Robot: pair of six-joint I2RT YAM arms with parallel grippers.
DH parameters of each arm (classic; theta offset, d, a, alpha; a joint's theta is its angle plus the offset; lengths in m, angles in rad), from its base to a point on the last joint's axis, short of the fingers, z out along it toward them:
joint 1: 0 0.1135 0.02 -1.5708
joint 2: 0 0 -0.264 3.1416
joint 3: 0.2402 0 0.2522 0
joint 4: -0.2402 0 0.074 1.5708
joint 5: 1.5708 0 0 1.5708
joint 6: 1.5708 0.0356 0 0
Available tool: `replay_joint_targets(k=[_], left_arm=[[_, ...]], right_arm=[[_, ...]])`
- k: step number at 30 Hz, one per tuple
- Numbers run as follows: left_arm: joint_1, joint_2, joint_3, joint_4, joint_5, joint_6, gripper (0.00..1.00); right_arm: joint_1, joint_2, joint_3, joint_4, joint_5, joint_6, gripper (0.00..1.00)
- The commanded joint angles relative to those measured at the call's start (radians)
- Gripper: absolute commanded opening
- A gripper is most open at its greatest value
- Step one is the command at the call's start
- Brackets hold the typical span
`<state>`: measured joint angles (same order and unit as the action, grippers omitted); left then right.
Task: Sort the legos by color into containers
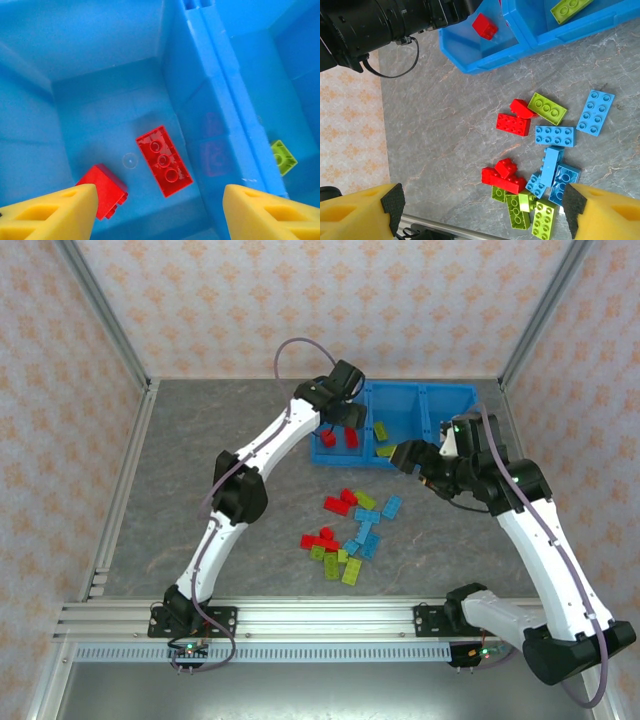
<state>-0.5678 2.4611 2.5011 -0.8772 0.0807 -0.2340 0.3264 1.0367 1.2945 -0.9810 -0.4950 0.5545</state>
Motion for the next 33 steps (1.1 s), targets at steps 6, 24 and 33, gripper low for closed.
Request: replay_joint_targets(k=[6, 24, 33], left_arm=[[-0.068, -0.566, -0.559, 0.166, 0.019, -0.033, 0.68], [-0.220, -0.646, -1.101, 0.222, 0.051, -0.036, 0.95], [-0.220, -0.475, -1.019, 0.206, 0.068, 0.000, 0.93]], right_arm=[[0.004, -0.007, -0.055, -0.011, 0.033, 0.016, 0.84], [0.012, 0.050, -0.077, 0.010, 0.018, 0.015, 0.84], [0.013, 0.034, -0.080, -0.011, 0.035, 0.005, 0.84]])
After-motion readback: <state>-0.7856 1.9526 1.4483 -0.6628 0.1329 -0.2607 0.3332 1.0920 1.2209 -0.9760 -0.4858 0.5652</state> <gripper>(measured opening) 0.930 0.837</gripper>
